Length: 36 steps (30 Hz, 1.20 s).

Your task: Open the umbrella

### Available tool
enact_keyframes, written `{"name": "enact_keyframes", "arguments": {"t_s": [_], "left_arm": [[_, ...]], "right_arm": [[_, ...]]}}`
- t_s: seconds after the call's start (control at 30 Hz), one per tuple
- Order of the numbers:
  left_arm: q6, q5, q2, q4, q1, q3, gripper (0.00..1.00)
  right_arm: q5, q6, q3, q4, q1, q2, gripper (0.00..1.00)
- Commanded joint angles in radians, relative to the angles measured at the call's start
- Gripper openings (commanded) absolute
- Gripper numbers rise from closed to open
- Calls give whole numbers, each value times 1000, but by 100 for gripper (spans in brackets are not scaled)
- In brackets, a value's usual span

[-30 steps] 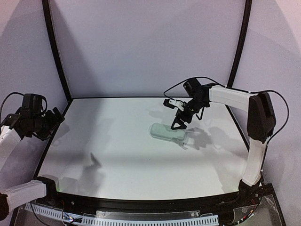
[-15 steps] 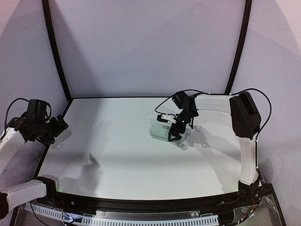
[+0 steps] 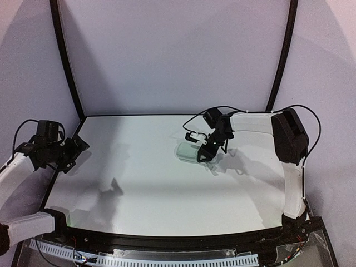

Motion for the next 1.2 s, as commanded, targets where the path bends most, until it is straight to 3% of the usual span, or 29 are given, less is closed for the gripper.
{"name": "enact_keyframes", "arguments": {"t_s": [0.0,0.2,0.33,0.5,0.9,1.17], "left_arm": [[-73,101,47,219,-53,-12,100],[-125,87,201,471,-277,76,100],[-127,65,359,566,-407,211,100],[-94,49,491,633,-535,347,100],[-87,-9,587,673,-621,394,100],[-135,49,675,774,-639,419,100]], "right_arm": [[-49,208,-62,162,44,-149,48],[-122,636,-207,437,91,-360,43],[-128,728,-292,561,163,-452,43],[-90,782,-268,532,220,-475,43],[-92,881,-210,580,267,-453,41],[-110,879,-179,570,282,-427,41]]}}
